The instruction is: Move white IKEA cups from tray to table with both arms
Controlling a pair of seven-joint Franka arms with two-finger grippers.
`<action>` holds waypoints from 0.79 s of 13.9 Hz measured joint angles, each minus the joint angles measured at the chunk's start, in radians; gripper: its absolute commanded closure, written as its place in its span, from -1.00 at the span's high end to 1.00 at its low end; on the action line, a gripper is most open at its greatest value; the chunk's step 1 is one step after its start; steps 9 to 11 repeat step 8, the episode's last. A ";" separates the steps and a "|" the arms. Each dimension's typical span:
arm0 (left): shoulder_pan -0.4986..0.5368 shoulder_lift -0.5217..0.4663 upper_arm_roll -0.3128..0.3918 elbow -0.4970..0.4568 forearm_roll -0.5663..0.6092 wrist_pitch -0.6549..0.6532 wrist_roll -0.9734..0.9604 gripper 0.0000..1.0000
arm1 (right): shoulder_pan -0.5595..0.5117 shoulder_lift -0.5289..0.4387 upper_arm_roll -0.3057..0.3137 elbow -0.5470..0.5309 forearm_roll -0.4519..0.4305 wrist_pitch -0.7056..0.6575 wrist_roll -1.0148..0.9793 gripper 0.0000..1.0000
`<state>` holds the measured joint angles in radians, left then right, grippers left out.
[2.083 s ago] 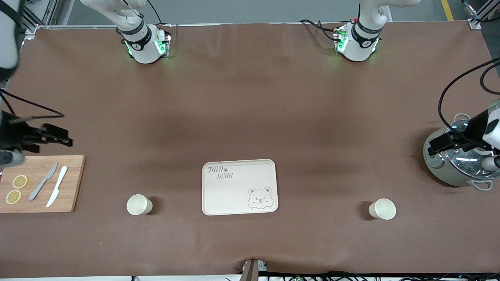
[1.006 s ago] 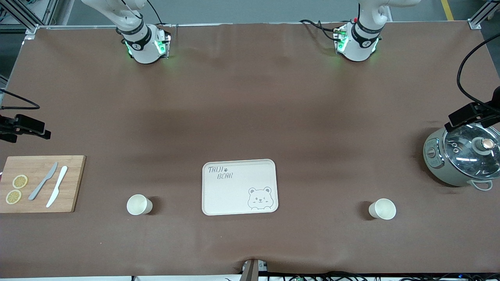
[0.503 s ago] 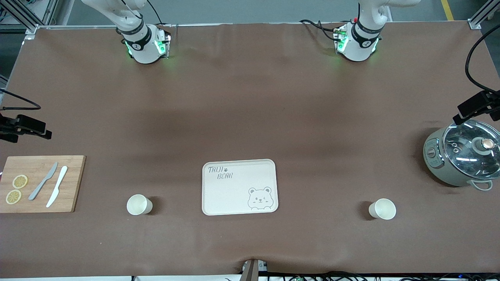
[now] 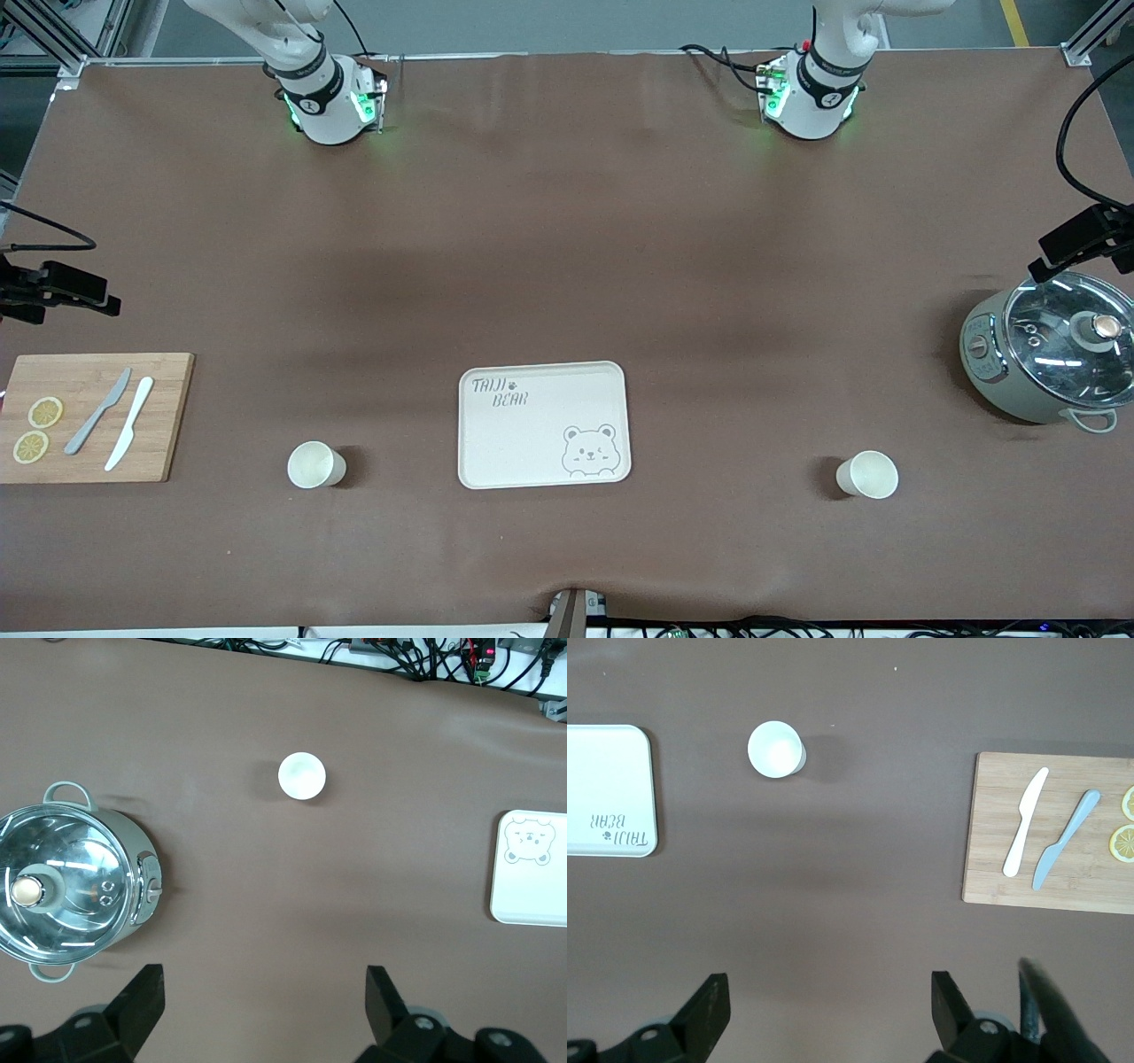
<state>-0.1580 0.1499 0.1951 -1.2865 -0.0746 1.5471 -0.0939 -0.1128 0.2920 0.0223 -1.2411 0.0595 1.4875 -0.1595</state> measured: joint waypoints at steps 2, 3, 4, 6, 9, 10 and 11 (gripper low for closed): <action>0.000 0.000 0.000 0.000 0.000 0.000 0.000 1.00 | 0.000 0.000 0.000 0.000 0.000 0.000 0.000 1.00; 0.000 0.000 0.000 0.000 0.000 0.000 0.000 1.00 | 0.000 0.000 0.000 -0.001 0.000 0.000 0.000 1.00; 0.000 0.000 0.000 0.000 0.000 0.000 0.000 1.00 | 0.000 0.000 0.000 -0.002 0.000 0.000 0.000 1.00; 0.000 0.000 0.000 0.000 0.000 0.000 0.000 1.00 | 0.000 0.000 0.000 -0.004 0.000 0.000 0.000 1.00; 0.000 0.000 0.000 0.000 0.000 0.000 0.000 1.00 | 0.000 0.000 0.000 -0.007 -0.001 0.000 0.000 1.00; 0.000 0.000 0.000 0.000 0.000 0.000 0.000 1.00 | 0.000 0.000 0.000 -0.007 -0.001 0.000 0.000 1.00; 0.000 0.000 0.000 0.000 0.000 0.000 0.000 1.00 | 0.000 0.000 0.000 -0.007 -0.001 0.000 0.000 1.00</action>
